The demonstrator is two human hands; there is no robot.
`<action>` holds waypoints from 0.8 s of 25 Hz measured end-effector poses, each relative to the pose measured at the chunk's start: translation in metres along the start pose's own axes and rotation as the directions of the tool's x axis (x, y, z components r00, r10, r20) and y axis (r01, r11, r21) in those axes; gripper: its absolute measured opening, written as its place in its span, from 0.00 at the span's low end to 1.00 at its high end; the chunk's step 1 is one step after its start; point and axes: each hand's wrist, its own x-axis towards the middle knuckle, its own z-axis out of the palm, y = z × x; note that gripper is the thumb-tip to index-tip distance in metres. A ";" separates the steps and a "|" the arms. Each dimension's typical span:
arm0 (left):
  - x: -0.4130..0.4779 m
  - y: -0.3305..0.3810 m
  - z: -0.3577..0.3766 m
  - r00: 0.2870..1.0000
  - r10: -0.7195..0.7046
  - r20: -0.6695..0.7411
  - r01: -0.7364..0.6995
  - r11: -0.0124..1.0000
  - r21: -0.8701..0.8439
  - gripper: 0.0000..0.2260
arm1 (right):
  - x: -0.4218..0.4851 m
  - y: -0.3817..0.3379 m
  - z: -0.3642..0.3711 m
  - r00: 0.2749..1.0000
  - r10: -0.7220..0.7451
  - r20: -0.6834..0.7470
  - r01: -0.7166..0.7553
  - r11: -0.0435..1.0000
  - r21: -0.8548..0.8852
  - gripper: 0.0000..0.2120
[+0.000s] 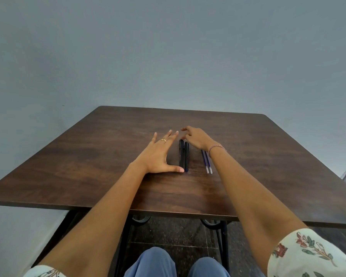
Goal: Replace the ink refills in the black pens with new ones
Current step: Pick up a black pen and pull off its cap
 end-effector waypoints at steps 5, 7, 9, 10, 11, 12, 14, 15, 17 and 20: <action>0.011 -0.004 -0.012 0.977 0.088 -0.193 -0.062 0.988 0.140 0.53 | 0.000 -0.007 -0.013 0.973 -0.084 -0.214 0.131 0.967 0.217 0.24; 0.023 -0.002 -0.014 0.964 0.119 -0.237 -0.077 0.981 0.178 0.53 | -0.002 -0.012 -0.022 0.953 -0.036 -0.301 0.172 0.881 0.441 0.26; 0.035 0.003 -0.016 0.958 0.130 -0.255 -0.087 0.981 0.173 0.54 | -0.005 -0.016 -0.031 0.936 0.000 -0.351 0.211 0.799 0.563 0.27; 0.041 0.006 -0.016 0.955 0.124 -0.270 -0.089 0.987 0.135 0.54 | -0.006 -0.016 -0.036 0.928 0.007 -0.373 0.231 0.774 0.589 0.27; 0.047 0.009 -0.016 0.948 0.110 -0.300 -0.092 0.993 0.073 0.53 | -0.007 -0.016 -0.041 0.917 0.012 -0.400 0.260 0.742 0.618 0.27; 0.054 0.012 -0.016 0.934 0.085 -0.348 -0.092 0.996 -0.005 0.51 | -0.008 -0.015 -0.047 0.904 0.023 -0.426 0.290 0.698 0.654 0.28; 0.071 0.020 -0.016 0.880 -0.055 -0.471 -0.065 0.970 -0.234 0.40 | -0.011 -0.014 -0.057 0.883 0.057 -0.465 0.340 0.604 0.721 0.30; 0.081 0.027 -0.017 0.840 -0.185 -0.510 -0.044 0.913 -0.405 0.34 | -0.011 -0.013 -0.060 0.876 0.083 -0.475 0.348 0.573 0.742 0.31; 0.104 0.040 -0.019 0.772 -0.465 -0.434 -0.061 0.625 -0.779 0.22 | -0.011 -0.012 -0.060 0.868 0.137 -0.478 0.340 0.537 0.772 0.29; 0.134 0.048 -0.017 0.827 -0.523 -0.205 -0.134 0.171 -0.976 0.13 | -0.006 -0.005 -0.054 0.863 0.182 -0.471 0.346 0.465 0.815 0.23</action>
